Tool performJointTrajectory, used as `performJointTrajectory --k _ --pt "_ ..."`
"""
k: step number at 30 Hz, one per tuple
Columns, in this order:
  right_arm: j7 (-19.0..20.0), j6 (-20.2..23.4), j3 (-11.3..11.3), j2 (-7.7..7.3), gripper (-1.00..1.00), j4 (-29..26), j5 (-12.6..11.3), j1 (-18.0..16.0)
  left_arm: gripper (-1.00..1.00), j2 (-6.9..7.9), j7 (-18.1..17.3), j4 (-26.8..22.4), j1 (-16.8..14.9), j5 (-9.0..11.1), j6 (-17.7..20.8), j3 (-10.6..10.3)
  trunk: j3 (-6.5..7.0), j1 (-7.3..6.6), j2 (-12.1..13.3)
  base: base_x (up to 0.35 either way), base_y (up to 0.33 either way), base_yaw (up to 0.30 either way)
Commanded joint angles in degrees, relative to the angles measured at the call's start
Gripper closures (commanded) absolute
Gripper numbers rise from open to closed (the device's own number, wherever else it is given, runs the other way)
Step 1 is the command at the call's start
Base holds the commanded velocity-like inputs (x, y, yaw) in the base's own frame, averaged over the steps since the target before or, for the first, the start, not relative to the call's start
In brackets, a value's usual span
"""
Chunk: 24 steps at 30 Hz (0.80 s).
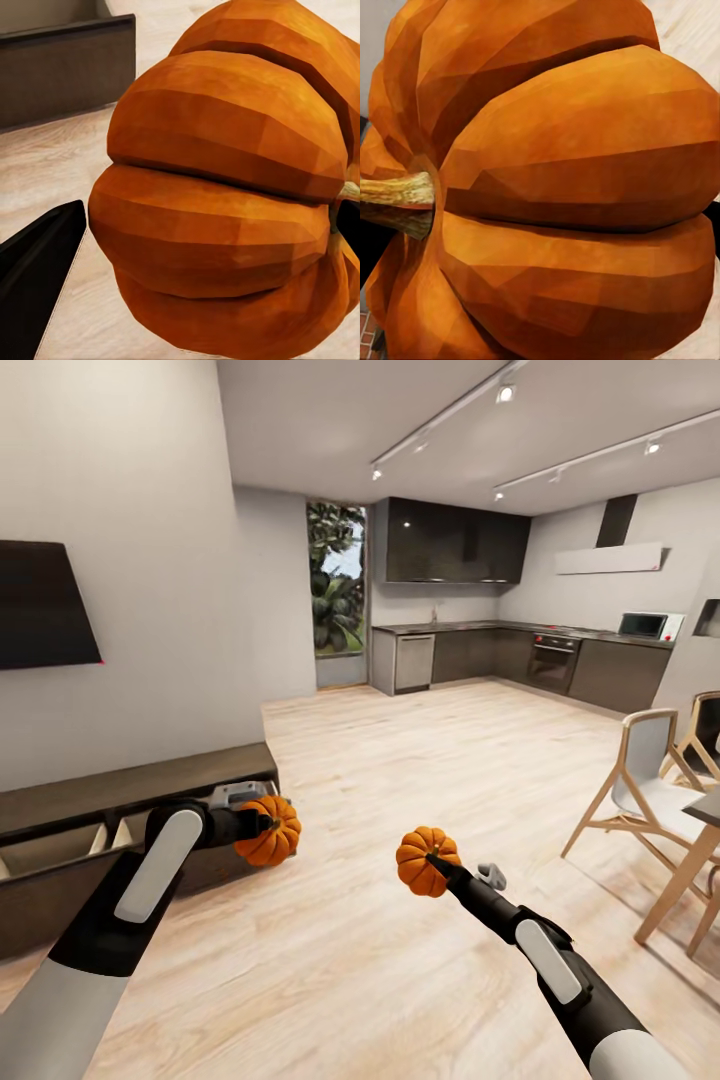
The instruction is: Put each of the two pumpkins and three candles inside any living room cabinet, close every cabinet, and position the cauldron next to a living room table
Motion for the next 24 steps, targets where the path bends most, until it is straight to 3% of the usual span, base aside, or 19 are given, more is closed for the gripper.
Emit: performJointTrajectory --k 1,6,12,24 --pt "0.0 0.4 0.1 -0.04 1.0 -0.1 -1.0 0.0 1.0 0.04 0.6 0.0 -0.1 0.4 0.0 -0.1 -0.05 0.02 0.0 0.266 0.209 0.0" --pt "0.0 0.5 0.1 -0.04 1.0 -0.1 -1.0 0.0 1.0 0.03 0.6 0.0 -0.1 0.4 0.0 -0.1 -0.05 0.02 0.0 0.266 0.209 0.064" --pt "0.0 0.5 0.2 -0.04 1.0 -0.1 -1.0 0.0 1.0 0.03 0.6 0.0 -0.1 0.4 0.0 -0.1 -0.05 0.02 0.0 0.227 0.125 0.263" --pt "0.0 0.5 0.2 -0.04 1.0 -0.1 -0.9 0.0 1.0 0.03 0.6 -0.1 -0.1 0.4 0.0 -0.1 -0.05 0.02 0.0 0.02 0.007 0.291"
